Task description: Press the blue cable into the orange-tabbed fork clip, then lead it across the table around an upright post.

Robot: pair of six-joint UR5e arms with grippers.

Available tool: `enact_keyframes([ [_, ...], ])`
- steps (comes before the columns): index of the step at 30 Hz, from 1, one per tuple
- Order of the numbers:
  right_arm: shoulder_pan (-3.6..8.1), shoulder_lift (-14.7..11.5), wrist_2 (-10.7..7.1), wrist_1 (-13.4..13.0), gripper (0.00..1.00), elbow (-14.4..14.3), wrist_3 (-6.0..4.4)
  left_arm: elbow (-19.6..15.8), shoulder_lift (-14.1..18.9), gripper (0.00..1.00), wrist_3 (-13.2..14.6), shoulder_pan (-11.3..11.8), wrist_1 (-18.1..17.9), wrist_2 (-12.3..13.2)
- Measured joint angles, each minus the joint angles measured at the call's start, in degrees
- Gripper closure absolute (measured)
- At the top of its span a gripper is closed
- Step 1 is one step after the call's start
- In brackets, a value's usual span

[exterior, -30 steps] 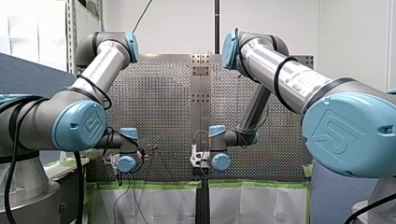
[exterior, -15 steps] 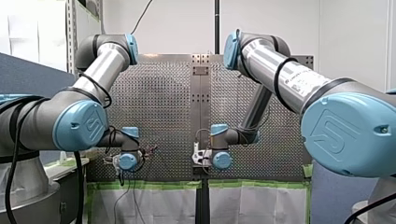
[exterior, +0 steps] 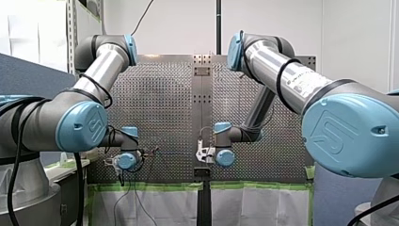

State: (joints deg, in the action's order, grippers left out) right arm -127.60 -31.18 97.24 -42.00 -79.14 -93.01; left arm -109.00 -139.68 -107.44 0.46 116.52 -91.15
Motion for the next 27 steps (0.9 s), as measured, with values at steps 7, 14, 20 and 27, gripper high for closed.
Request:
enact_keyframes([
  [7,0.19,0.0,-0.43,0.3,1.0,0.6,0.0,0.5,0.0,0.66,1.9,0.3,2.0,0.7],
  [14,0.24,0.1,-0.55,0.7,1.0,0.6,0.16,0.5,0.0,0.0,4.9,1.0,4.7,-0.5],
  [20,0.14,0.2,-0.71,1.0,1.0,0.6,0.25,0.4,0.0,0.0,7.3,1.1,7.6,-2.3],
  [27,0.04,0.2,-0.8,1.1,1.0,0.6,0.29,-1.5,0.7,0.0,10.1,1.2,9.8,-0.5],
])
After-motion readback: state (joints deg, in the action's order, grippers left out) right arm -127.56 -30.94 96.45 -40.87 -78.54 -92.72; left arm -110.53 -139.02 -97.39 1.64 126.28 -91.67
